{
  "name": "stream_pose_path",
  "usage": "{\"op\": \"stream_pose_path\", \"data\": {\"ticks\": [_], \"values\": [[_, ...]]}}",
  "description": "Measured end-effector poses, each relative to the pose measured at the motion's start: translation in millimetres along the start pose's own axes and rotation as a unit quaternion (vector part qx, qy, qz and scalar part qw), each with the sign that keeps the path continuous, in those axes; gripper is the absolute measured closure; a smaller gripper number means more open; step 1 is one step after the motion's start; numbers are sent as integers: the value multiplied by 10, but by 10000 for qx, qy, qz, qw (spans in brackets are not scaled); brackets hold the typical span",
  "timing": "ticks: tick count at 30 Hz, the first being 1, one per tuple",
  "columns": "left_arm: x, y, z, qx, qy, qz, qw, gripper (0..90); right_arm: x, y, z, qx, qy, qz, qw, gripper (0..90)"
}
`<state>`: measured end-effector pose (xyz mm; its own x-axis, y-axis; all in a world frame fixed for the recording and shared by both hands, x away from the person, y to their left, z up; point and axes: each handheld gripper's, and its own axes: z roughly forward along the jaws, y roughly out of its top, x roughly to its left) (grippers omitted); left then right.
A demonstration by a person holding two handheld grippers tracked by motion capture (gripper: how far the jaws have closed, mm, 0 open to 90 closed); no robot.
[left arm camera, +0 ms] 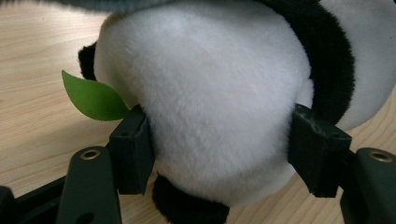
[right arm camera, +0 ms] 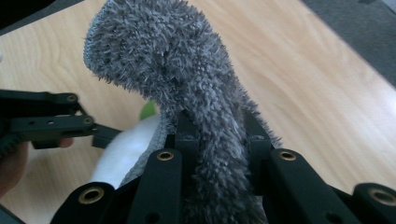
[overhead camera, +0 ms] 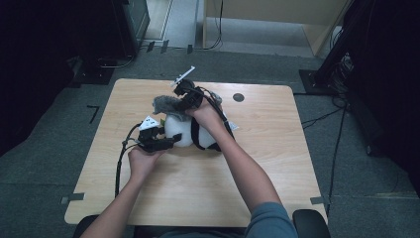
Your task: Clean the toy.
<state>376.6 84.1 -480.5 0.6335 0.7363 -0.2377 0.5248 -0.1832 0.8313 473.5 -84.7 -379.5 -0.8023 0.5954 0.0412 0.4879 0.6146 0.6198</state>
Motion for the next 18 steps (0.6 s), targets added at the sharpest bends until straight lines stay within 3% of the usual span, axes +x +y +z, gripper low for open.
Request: {"op": "stream_pose_path", "data": {"ticks": [3,7,16,18], "values": [[1,-1,-1,12,2,8,10000,315,34,-40,34,24,-17,-71,10000,749],[-9,-3,4,8,-2,27,10000,316,20,-118,-5,-32,25,26,10000,750],[0,-4,1,28,-17,47,10000,318,-92,-384,-222,-40,-51,152,9999,748],[0,-5,1,26,-21,44,10000,319,-120,-456,-309,-45,-174,123,9998,749]]}}
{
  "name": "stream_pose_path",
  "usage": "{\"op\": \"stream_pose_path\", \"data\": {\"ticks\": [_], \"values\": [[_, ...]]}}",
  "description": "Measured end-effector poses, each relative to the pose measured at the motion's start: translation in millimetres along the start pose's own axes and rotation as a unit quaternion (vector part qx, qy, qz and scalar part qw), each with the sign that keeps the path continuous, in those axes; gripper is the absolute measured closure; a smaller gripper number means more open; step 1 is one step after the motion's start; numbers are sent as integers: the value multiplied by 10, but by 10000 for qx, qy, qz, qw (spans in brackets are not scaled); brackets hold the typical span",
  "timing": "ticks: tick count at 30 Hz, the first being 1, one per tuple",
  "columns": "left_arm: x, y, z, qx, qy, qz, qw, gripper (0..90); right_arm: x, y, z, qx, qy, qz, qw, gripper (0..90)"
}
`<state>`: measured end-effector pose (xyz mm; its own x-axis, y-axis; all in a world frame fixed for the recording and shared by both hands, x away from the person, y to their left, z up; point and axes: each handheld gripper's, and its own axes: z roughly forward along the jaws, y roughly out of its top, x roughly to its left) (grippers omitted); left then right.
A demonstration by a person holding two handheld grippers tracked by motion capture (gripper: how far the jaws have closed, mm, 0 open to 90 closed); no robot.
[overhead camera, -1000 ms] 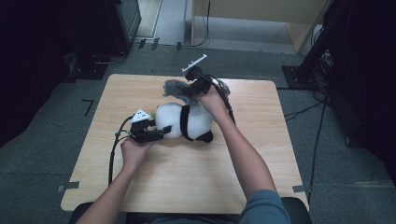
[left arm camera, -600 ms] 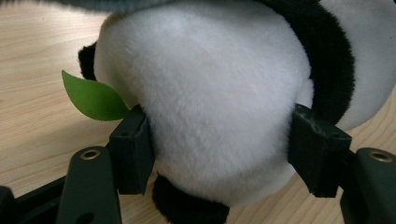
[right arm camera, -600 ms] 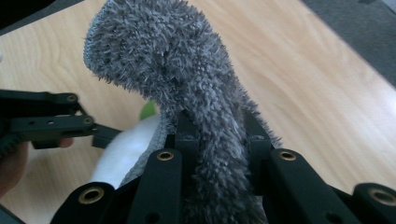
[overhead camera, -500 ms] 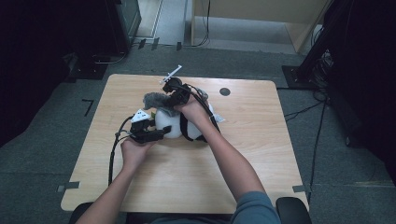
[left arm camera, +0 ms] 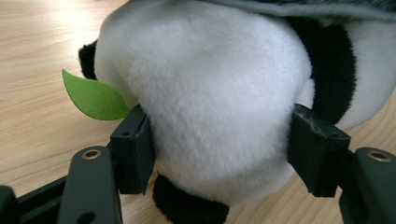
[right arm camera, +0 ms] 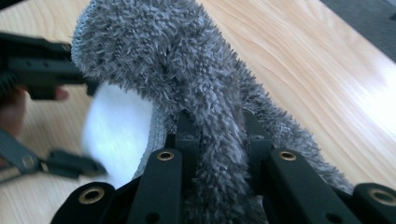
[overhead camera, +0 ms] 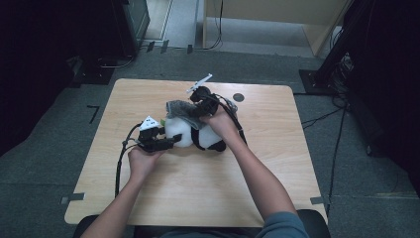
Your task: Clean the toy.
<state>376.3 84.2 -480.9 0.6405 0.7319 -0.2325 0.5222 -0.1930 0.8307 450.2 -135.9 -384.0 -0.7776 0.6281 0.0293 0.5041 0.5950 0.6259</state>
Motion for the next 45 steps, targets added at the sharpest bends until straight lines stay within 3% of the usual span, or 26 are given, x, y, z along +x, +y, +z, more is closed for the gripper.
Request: {"op": "stream_pose_path", "data": {"ticks": [10,15,21,26,30,39,45], "values": [[-3,-3,0,-14,-2,-1,10000,317,-174,-318,-378,-140,-426,74,9990,748],[1,-3,-2,-15,-24,6,10000,316,-283,-456,-477,-212,-472,250,9983,747],[6,-5,-3,-7,-36,-5,10000,314,-330,-506,-541,-227,-527,357,9977,747],[1,-1,-3,-17,-22,-18,10000,313,-285,-411,-556,-357,-404,430,9976,748],[-5,0,-4,-26,-8,-7,10000,313,-170,-250,-483,-439,-271,317,9982,747],[-15,6,-12,-25,-6,22,10000,311,132,118,-139,-385,-4,61,9992,744],[-24,11,-19,-42,-35,-30,10000,312,258,202,93,-222,64,-13,9997,737]]}}
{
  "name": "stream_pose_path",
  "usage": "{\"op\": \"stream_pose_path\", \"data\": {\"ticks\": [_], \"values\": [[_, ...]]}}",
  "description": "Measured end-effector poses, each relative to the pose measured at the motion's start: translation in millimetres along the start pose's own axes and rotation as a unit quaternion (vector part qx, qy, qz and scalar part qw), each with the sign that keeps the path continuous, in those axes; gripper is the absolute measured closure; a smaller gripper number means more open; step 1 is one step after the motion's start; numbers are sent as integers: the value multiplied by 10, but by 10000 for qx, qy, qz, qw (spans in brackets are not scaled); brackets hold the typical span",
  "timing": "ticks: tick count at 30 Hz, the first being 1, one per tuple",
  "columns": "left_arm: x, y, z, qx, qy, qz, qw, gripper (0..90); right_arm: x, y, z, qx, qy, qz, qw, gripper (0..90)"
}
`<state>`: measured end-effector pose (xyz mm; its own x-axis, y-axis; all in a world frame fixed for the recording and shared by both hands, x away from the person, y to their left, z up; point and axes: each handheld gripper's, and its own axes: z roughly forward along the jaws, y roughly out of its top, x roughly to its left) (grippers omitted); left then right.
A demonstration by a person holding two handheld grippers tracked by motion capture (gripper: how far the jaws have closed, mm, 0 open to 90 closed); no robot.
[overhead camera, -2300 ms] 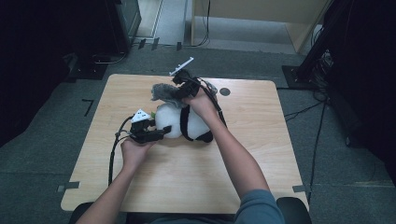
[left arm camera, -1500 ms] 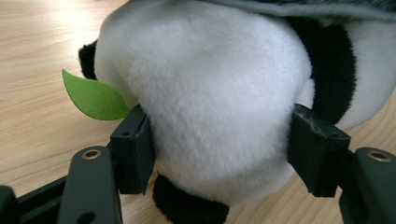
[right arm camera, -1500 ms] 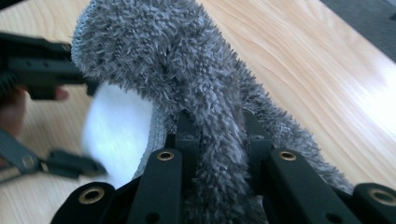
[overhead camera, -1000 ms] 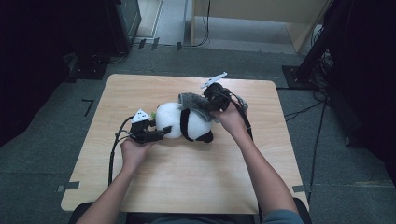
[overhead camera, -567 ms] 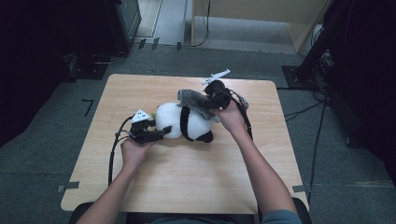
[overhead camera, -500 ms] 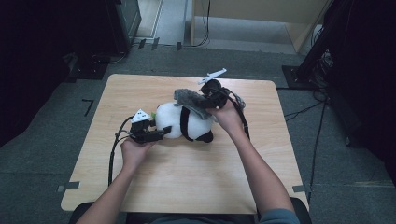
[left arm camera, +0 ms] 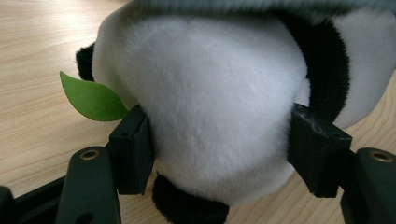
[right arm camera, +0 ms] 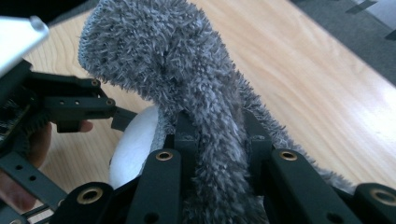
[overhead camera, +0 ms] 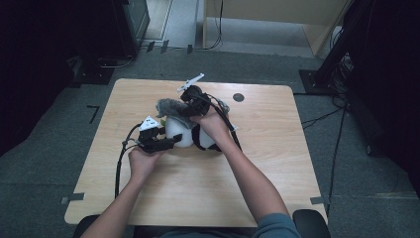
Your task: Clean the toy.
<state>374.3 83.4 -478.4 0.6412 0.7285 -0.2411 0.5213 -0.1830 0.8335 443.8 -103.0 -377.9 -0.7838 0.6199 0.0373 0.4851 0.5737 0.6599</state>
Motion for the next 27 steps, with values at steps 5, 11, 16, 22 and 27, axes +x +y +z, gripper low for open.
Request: {"op": "stream_pose_path", "data": {"ticks": [5,11,16,22,27], "values": [[4,4,5,-41,-17,-60,10000,316,-8,-60,52,81,-37,-49,9999,729],[12,-2,4,15,3,19,10000,322,-89,-133,-59,212,-165,-97,9996,726],[8,-4,6,4,6,32,10000,322,-201,-269,-208,198,-310,-37,9993,723],[11,-8,6,10,-3,45,10000,321,-316,-432,-416,143,-464,39,9988,727],[13,-9,6,12,-6,43,10000,320,-425,-585,-587,53,-578,159,9982,727]]}}
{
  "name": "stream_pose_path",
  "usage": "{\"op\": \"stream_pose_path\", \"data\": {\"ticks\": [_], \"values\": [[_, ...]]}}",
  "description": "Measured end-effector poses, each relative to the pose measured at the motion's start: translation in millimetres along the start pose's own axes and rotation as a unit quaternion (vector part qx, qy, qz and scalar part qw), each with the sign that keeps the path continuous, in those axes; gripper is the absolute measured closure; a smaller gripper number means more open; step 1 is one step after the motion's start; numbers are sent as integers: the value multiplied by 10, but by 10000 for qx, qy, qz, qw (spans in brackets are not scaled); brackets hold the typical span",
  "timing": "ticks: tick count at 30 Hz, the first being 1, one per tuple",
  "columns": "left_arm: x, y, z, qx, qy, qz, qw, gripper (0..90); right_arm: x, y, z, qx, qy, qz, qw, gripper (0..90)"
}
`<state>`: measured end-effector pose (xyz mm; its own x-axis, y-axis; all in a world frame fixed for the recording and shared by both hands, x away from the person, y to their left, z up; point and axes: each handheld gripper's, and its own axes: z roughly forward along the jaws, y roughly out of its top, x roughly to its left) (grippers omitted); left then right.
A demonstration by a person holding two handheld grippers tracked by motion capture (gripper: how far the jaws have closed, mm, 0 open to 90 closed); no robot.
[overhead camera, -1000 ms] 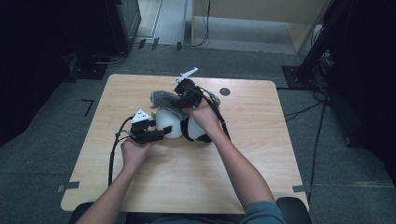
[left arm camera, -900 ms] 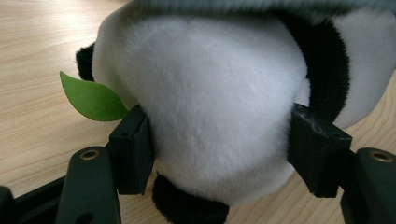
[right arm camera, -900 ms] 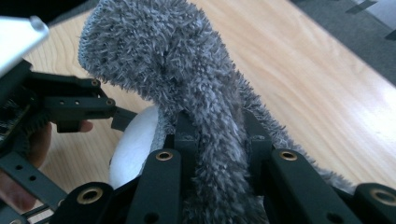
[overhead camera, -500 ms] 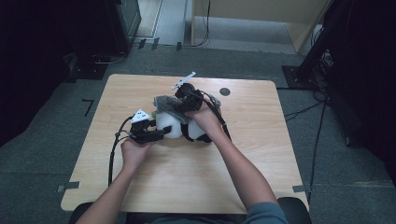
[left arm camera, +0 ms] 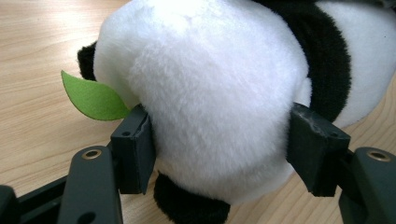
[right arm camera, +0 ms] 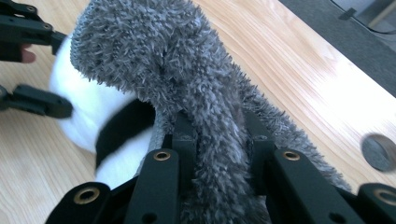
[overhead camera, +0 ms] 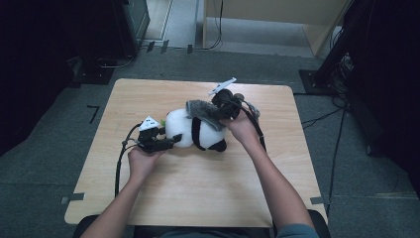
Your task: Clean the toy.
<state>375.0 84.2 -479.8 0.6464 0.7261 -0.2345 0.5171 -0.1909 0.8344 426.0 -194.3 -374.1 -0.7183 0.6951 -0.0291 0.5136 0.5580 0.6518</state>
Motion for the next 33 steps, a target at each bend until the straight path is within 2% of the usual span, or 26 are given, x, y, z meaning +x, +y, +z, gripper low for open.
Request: {"op": "stream_pose_path", "data": {"ticks": [7,14,19,23,28,33], "values": [[-23,-19,-11,7,5,1,10000,321,-165,-272,-193,-119,-125,266,9995,730],[-44,-27,-30,74,25,20,10000,321,-166,-298,-224,-231,-100,308,9992,728],[-30,-38,-35,83,12,43,10000,315,-221,-352,-380,-441,-350,379,9977,727],[-33,-40,-33,70,10,43,10000,309,-326,-490,-460,-462,-523,549,9961,726],[-35,-45,-36,85,7,55,9999,309,-400,-645,-432,-452,-432,853,9944,724],[-32,-51,-39,102,0,60,9999,309,-335,-743,-297,-399,-282,898,9948,725]]}}
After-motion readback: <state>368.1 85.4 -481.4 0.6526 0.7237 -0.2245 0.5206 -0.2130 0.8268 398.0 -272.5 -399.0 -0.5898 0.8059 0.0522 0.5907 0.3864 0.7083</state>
